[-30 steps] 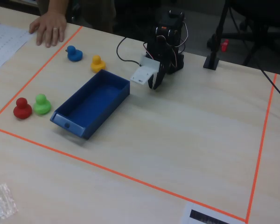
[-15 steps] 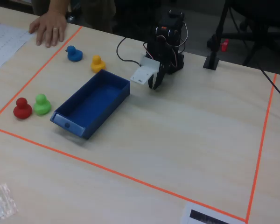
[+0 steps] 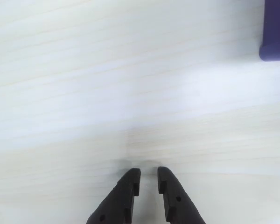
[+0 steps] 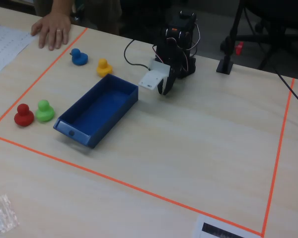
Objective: Grasp blue duck and put it into box.
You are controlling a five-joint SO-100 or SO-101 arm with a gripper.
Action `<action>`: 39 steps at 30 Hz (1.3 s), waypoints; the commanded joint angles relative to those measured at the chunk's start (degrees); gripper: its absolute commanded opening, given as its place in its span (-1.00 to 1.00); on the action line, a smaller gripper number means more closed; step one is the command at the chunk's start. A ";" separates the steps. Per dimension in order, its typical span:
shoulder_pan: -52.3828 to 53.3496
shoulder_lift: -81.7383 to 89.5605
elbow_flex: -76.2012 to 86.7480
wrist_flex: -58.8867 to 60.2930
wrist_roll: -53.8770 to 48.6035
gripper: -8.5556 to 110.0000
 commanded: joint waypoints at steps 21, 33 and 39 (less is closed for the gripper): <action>-0.44 -0.44 -0.18 1.23 -0.44 -0.82; 0.35 -0.44 -0.18 1.23 -0.44 -0.82; 0.35 -0.44 -0.18 1.41 -1.49 -0.83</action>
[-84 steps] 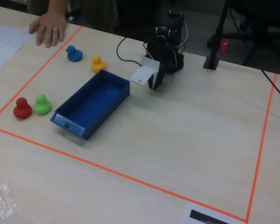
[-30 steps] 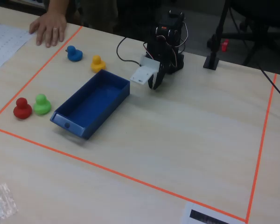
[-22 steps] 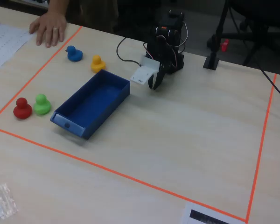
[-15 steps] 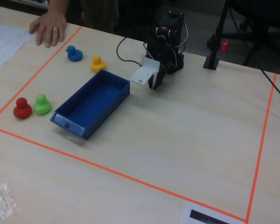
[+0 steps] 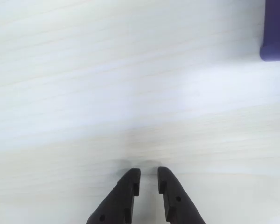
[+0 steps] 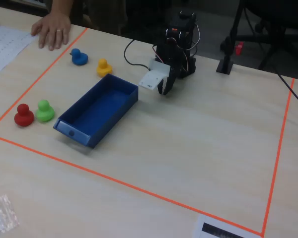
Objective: Grasp blue duck and put it into box.
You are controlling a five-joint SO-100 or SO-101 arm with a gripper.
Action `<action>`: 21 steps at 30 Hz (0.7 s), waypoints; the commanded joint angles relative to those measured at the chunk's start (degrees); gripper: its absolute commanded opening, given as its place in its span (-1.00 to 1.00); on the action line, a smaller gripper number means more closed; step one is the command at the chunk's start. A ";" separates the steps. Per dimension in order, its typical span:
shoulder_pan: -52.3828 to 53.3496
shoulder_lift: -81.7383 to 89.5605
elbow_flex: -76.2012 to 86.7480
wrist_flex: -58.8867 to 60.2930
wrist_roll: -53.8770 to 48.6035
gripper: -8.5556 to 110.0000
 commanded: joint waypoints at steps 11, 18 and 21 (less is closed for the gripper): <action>4.57 -0.79 -1.23 -4.66 -1.58 -0.77; 27.25 -31.38 -40.17 -11.95 -2.90 -0.43; 37.97 -41.84 -56.16 -12.39 -5.80 -0.31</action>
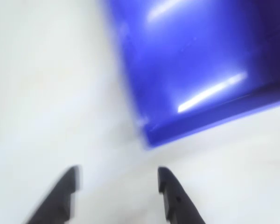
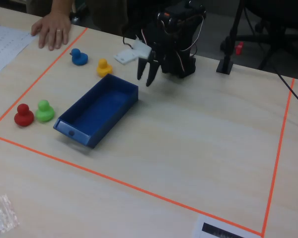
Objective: Grasp blue duck and put it into box.
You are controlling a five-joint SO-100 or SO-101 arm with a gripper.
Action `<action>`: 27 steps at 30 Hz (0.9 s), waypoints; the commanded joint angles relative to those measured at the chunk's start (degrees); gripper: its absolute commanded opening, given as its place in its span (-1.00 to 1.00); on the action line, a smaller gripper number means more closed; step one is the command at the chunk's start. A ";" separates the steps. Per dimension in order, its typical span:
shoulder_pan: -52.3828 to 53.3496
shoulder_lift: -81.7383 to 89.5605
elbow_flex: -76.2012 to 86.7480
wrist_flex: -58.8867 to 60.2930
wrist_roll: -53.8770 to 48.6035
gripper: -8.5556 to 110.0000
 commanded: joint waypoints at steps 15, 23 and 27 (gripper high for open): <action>47.90 -36.21 -33.40 -33.84 -10.02 -0.18; 53.35 -49.22 -26.89 -51.94 -11.07 -0.13; 54.05 -55.46 -26.54 -56.51 -11.16 -0.12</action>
